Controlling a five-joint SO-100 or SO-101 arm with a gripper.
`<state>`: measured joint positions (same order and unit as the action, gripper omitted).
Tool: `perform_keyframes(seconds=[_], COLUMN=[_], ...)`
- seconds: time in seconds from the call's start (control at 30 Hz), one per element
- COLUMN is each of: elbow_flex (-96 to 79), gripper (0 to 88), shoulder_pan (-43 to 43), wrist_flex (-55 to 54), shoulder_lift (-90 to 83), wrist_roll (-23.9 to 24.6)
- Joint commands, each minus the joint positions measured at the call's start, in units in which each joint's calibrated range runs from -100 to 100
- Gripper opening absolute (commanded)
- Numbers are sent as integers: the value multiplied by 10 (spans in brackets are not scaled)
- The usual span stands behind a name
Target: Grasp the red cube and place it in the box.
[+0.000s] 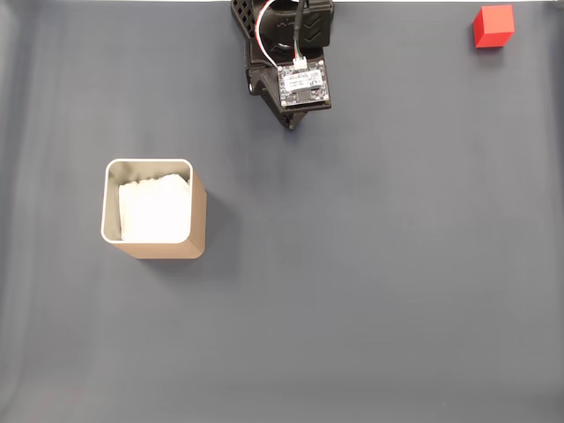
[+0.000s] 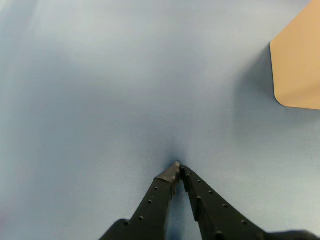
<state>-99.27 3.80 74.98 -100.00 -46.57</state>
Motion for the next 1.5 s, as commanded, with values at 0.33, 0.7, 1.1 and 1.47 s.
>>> perform_keyframes(seconds=[0.33,0.7,1.1,1.47], elbow_flex=[-5,-5,-5,-5], gripper=[2,2,2,2], shoulder_pan=[-1,-4,-4,1], wrist_flex=[11,11,11,10], shoulder_lift=[0,0,0,0], wrist_roll=[-6,-6,-4,6])
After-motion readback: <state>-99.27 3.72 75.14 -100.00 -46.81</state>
